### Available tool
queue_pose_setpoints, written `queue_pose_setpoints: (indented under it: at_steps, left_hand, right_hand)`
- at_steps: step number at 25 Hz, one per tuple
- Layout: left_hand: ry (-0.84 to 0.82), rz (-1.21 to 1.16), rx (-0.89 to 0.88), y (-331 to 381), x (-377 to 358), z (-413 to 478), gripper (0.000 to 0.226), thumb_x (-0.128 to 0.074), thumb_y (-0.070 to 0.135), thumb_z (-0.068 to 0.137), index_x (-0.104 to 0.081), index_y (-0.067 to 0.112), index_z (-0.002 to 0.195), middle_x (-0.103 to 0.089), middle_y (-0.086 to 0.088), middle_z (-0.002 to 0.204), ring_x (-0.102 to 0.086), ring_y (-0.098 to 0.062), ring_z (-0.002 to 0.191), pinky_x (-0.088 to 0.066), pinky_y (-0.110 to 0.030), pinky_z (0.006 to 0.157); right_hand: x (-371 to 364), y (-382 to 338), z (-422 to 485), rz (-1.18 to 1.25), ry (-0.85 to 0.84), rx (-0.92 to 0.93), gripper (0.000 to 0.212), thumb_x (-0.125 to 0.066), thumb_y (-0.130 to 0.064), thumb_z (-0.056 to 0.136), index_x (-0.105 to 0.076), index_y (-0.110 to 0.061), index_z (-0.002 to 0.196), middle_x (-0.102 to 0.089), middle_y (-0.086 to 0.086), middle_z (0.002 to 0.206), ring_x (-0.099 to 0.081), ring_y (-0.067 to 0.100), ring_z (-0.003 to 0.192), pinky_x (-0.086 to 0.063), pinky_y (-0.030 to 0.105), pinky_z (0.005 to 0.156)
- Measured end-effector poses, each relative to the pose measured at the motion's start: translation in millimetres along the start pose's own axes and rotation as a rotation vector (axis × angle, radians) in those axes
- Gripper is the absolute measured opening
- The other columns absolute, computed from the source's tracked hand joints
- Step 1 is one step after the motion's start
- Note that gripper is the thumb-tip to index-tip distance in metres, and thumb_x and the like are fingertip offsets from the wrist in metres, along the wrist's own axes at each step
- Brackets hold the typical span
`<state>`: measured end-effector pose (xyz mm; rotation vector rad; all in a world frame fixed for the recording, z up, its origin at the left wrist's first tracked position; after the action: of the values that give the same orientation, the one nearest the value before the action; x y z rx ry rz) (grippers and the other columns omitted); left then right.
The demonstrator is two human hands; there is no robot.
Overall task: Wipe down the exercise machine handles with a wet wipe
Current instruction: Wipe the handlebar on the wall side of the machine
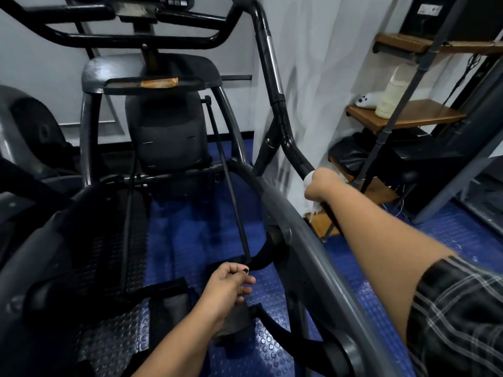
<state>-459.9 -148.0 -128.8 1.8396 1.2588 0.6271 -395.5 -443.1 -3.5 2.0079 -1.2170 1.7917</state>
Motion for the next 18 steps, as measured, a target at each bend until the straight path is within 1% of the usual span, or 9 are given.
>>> queue_pose_setpoints:
  at_steps: [2,3,4,6,8,10,12,15,18]
  left_hand:
    - [0.017,0.002,-0.002,-3.3,4.9,-3.5,0.008,-0.051,0.006,0.098,-0.058,0.010,0.099,-0.070,-0.008,0.084,-0.059,-0.012,0.061,-0.040,-0.023,0.054]
    - [0.021,0.006,-0.004,-4.3,6.1,-5.3,0.008,-0.051,0.007,0.098,-0.058,0.011,0.100,-0.070,-0.008,0.085,-0.059,-0.012,0.061,-0.041,-0.023,0.055]
    - [0.021,0.012,-0.005,-5.3,6.7,-7.2,0.008,-0.051,0.008,0.098,-0.058,0.011,0.100,-0.071,-0.008,0.086,-0.059,-0.012,0.063,-0.042,-0.023,0.056]
    - [0.012,0.014,-0.004,-7.6,4.5,-11.1,0.008,-0.052,0.009,0.098,-0.058,0.012,0.101,-0.072,-0.007,0.088,-0.060,-0.012,0.064,-0.043,-0.023,0.058]
    - [-0.007,0.020,0.000,-9.8,-1.1,-15.5,0.008,-0.053,0.011,0.098,-0.059,0.013,0.103,-0.073,-0.006,0.088,-0.061,-0.012,0.065,-0.044,-0.023,0.059]
    - [-0.025,0.032,0.002,-11.8,-11.3,-22.1,0.009,-0.053,0.011,0.097,-0.059,0.013,0.104,-0.073,-0.005,0.089,-0.061,-0.012,0.067,-0.044,-0.024,0.059]
    - [-0.038,0.040,-0.003,-12.6,-21.3,-28.7,0.010,-0.053,0.010,0.097,-0.059,0.012,0.105,-0.072,-0.005,0.089,-0.061,-0.012,0.067,-0.043,-0.023,0.059]
    - [-0.059,0.049,-0.008,-14.7,-36.4,-39.7,0.011,-0.053,0.009,0.097,-0.059,0.011,0.105,-0.072,-0.005,0.088,-0.060,-0.012,0.067,-0.044,-0.022,0.058]
    - [-0.055,0.051,-0.012,-18.9,-44.0,-45.9,0.009,-0.053,0.008,0.097,-0.059,0.011,0.103,-0.072,-0.004,0.085,-0.060,-0.012,0.066,-0.043,-0.022,0.058]
  right_hand:
    - [-5.3,9.2,-2.9,0.238,-0.180,-0.047,0.042,-0.066,-0.005,0.077,-0.048,0.002,0.114,-0.066,0.028,0.092,-0.071,0.040,0.074,-0.060,0.052,0.067]
    - [-4.8,13.6,-5.5,0.295,-0.214,-0.050,0.050,-0.072,-0.011,0.074,-0.048,0.000,0.116,-0.066,0.027,0.095,-0.071,0.040,0.074,-0.060,0.050,0.065]
    - [-4.1,19.2,-12.0,0.317,-0.235,-0.049,0.052,-0.075,-0.017,0.074,-0.049,-0.002,0.117,-0.066,0.024,0.098,-0.070,0.036,0.074,-0.059,0.043,0.061]
    - [-7.8,34.3,-24.7,0.392,-0.270,-0.058,0.051,-0.073,-0.025,0.079,-0.052,-0.002,0.119,-0.067,0.019,0.102,-0.069,0.032,0.076,-0.056,0.034,0.058]
    - [-13.8,50.8,-38.9,0.492,-0.305,-0.087,0.050,-0.071,-0.026,0.079,-0.055,-0.002,0.120,-0.070,0.019,0.101,-0.071,0.032,0.079,-0.058,0.038,0.063]
    - [-16.5,66.3,-56.8,0.533,-0.311,-0.097,0.053,-0.072,-0.028,0.073,-0.058,-0.003,0.118,-0.071,0.018,0.100,-0.072,0.034,0.082,-0.060,0.045,0.072]
    - [-18.6,78.4,-71.2,0.528,-0.306,-0.093,0.055,-0.071,-0.030,0.068,-0.060,-0.004,0.116,-0.071,0.016,0.100,-0.071,0.031,0.083,-0.059,0.043,0.074]
    - [-21.0,96.6,-91.4,0.564,-0.265,-0.125,0.050,-0.069,-0.026,0.073,-0.060,-0.002,0.116,-0.070,0.014,0.093,-0.067,0.027,0.077,-0.055,0.035,0.067]
    - [-16.9,106.5,-106.8,0.474,-0.154,-0.133,0.044,-0.067,-0.030,0.081,-0.061,-0.003,0.115,-0.067,0.007,0.091,-0.064,0.017,0.074,-0.045,0.025,0.056]
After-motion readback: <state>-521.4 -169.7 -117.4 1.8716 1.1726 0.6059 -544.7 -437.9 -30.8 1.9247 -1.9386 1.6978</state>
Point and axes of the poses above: each hand's wrist, its own z-axis towards the middle knuckle, its own x-axis out of the back of the hand, y = z × x, the point moved 9 cm from there along z, towards the middle knuckle
